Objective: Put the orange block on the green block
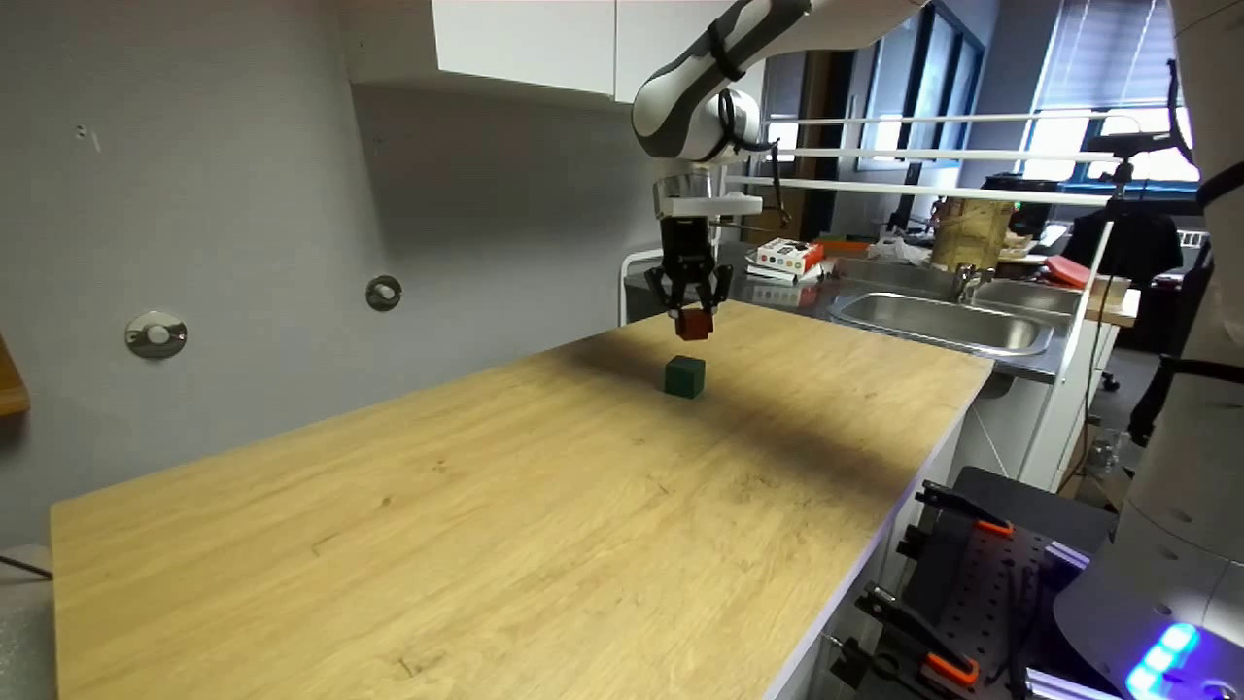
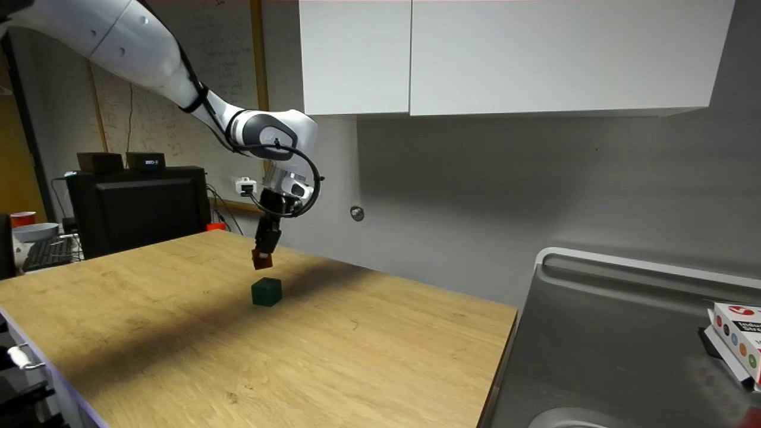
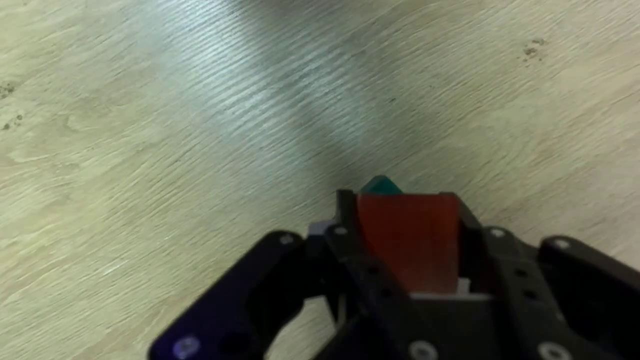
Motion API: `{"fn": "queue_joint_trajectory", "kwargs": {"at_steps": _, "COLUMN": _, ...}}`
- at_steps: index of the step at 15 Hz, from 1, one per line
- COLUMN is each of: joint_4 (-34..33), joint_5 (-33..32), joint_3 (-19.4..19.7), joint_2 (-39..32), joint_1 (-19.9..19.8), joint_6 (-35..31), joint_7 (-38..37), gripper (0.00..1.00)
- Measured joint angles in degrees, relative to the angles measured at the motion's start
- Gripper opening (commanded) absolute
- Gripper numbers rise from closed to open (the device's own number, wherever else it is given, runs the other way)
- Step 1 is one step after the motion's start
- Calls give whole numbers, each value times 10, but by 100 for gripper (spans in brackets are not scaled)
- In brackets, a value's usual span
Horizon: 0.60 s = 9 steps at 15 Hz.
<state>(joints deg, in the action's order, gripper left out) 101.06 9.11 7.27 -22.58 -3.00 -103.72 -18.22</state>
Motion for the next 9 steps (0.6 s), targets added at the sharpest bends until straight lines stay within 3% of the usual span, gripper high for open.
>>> {"fn": "queue_joint_trajectory", "kwargs": {"at_steps": 9, "joint_4": -48, "joint_5": 0, "joint_3": -8, "joint_2": -63, "joint_1": 1, "joint_6": 31, "joint_7": 0, "gripper": 19}}
